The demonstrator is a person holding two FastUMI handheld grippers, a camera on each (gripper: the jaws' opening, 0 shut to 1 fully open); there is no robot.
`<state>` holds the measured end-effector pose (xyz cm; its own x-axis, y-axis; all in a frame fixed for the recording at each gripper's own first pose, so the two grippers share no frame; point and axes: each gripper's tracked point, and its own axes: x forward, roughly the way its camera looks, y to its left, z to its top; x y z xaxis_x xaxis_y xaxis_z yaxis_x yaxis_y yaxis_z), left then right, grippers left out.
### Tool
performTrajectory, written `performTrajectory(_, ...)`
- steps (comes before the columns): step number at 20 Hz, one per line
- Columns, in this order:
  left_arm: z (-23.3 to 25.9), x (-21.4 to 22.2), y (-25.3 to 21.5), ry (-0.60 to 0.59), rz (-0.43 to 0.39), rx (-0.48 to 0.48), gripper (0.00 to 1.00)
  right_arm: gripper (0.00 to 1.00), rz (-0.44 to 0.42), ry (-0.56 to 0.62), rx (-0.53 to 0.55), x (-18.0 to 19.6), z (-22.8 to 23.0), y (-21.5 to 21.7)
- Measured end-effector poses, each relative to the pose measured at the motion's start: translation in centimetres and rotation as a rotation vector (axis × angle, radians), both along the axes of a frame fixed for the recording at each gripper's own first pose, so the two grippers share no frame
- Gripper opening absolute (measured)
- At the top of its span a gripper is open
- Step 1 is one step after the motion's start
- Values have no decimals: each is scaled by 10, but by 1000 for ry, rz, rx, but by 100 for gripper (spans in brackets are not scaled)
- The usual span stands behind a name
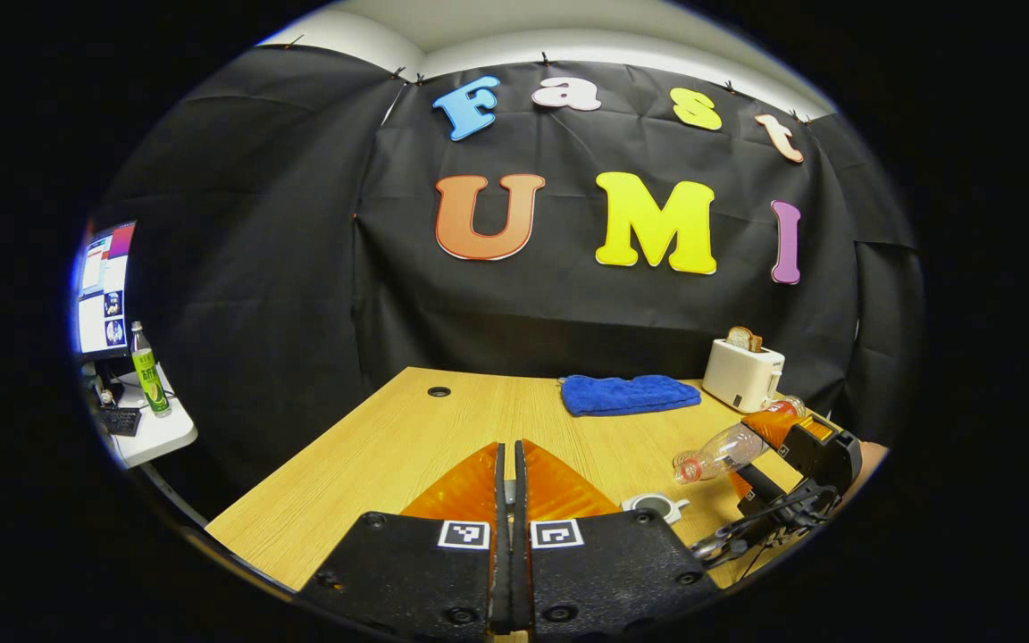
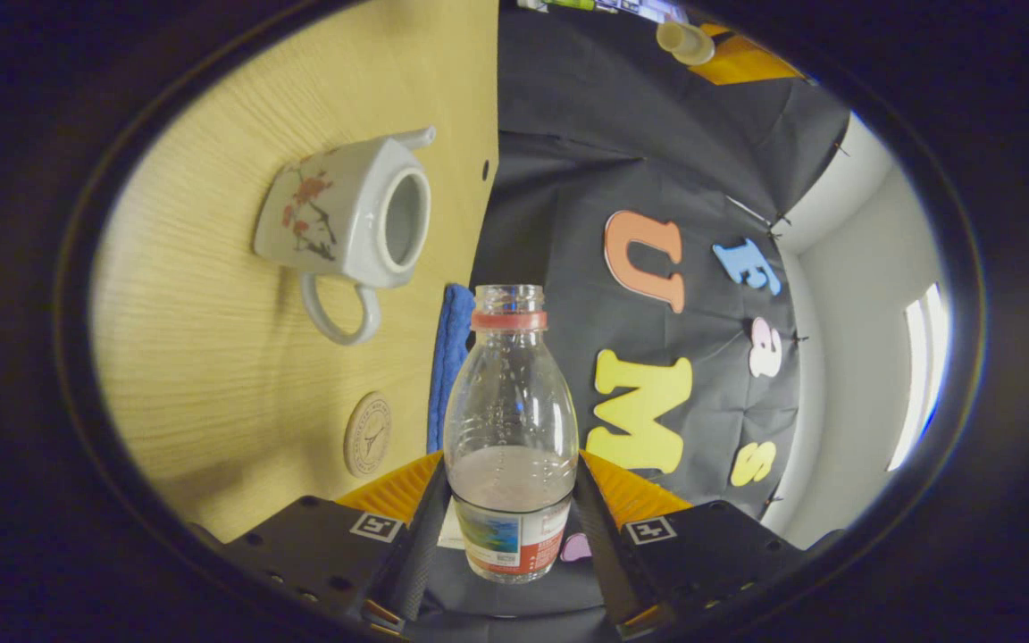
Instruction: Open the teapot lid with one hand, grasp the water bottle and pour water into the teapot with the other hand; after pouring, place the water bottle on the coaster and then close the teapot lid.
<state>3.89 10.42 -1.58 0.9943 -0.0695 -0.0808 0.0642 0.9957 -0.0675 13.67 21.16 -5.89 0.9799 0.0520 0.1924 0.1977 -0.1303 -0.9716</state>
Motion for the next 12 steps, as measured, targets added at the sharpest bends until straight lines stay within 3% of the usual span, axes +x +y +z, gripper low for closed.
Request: performTrajectory(12, 1, -1, -6, 1, -13, 15, 3, 75, 39, -74, -172, -4, 7, 15)
